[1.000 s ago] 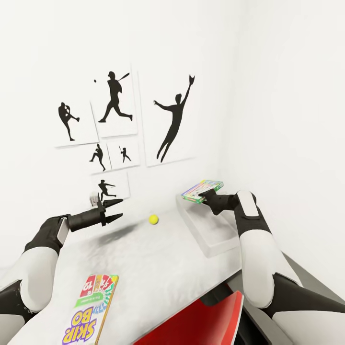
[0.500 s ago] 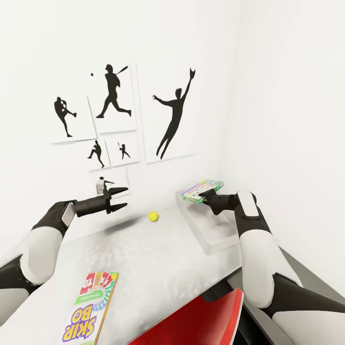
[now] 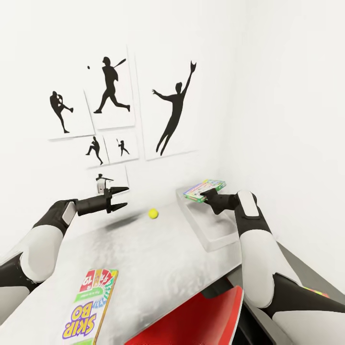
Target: Put all the toys in the child's room - the three board games (two on the bed and one on the table), the two jigsaw puzzles on the table, and the tennis ball on the table - inside the toy box on the table in the child's room.
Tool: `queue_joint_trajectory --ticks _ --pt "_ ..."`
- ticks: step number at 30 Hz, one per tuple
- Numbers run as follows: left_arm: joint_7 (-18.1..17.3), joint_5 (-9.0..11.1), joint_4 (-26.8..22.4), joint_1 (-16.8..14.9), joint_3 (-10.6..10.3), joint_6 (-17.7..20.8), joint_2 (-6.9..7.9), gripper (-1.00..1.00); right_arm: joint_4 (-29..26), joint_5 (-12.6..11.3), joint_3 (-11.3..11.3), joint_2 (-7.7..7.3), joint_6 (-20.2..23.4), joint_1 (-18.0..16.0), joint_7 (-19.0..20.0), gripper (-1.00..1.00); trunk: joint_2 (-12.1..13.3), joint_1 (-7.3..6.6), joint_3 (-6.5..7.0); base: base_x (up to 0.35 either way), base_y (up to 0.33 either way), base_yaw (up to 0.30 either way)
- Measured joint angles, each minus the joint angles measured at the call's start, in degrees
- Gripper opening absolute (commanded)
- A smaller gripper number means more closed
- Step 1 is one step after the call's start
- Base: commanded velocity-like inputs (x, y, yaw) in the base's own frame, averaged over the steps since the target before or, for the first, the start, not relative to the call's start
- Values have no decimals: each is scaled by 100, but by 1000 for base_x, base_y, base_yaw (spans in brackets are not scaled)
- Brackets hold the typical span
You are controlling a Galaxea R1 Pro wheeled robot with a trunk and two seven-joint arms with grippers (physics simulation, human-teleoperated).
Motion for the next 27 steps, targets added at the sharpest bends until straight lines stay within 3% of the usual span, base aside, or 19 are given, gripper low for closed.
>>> queue_joint_trajectory --ticks 10,19,27 --pt "1 8 0 0 0 0 4 100 -3 -1 -1 0 -429 -10 1 -100 0 0 -94 0 0 0" --pt "1 17 0 0 7 0 4 100 7 15 6 0 -612 -274 -42 -100 -1 0 -179 0 0 0" --pt "1 33 0 0 9 0 4 100 43 -21 4 1 -663 -491 -509 -100 -1 0 -248 0 0 0"
